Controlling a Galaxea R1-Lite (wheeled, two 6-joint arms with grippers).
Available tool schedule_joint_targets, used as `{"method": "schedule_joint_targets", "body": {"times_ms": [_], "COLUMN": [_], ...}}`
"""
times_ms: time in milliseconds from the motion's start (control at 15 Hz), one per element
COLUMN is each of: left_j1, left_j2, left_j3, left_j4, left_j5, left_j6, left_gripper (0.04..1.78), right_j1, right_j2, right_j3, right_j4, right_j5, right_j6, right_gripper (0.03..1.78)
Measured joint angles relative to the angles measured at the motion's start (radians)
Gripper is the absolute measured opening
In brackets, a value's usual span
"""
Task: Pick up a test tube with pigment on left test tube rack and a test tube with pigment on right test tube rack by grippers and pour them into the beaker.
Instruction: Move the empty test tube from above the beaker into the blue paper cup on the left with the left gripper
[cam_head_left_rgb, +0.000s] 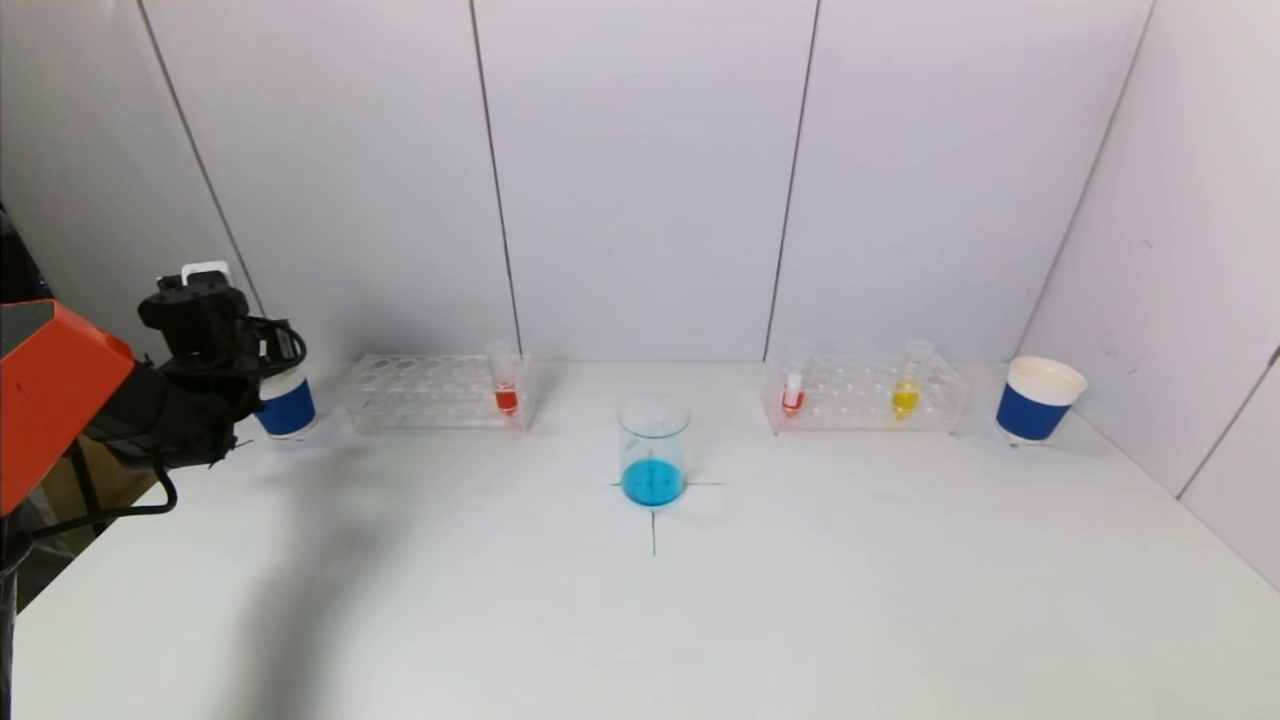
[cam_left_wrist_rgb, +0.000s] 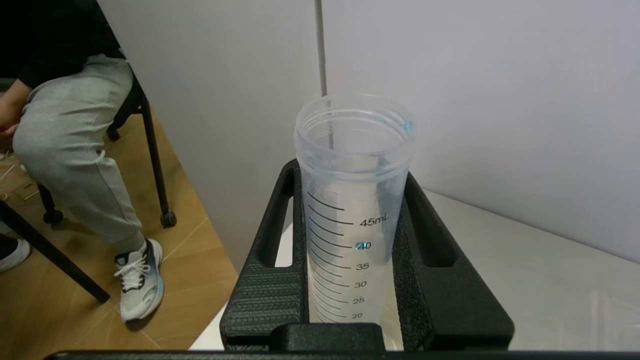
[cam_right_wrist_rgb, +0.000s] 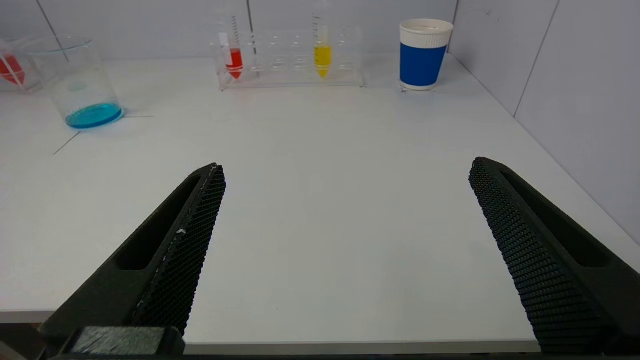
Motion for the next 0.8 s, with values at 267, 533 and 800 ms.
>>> {"method": "schedule_joint_targets", "body": {"times_ms": [267, 533, 800], "left_j1": [-0.001, -0.001, 0.0], "left_j2": [0.013, 0.016, 0.016], "left_j3": [0.0, -0.001, 0.001], "left_j4": [-0.001, -0.001, -0.001], "left_j5": [0.0, 0.002, 0.004], "left_j6": [0.0, 0.0, 0.006], "left_gripper": [0.48, 0.48, 0.48], "right_j1": [0.0, 0.0, 0.0], "right_j2": [0.0, 0.0, 0.0], "right_j3": [0.0, 0.0, 0.0], "right_j4": [0.0, 0.0, 0.0], "right_j5": [0.0, 0.0, 0.0], "right_j6": [0.0, 0.0, 0.0], "right_gripper": [1.77, 1.77, 1.77]}}
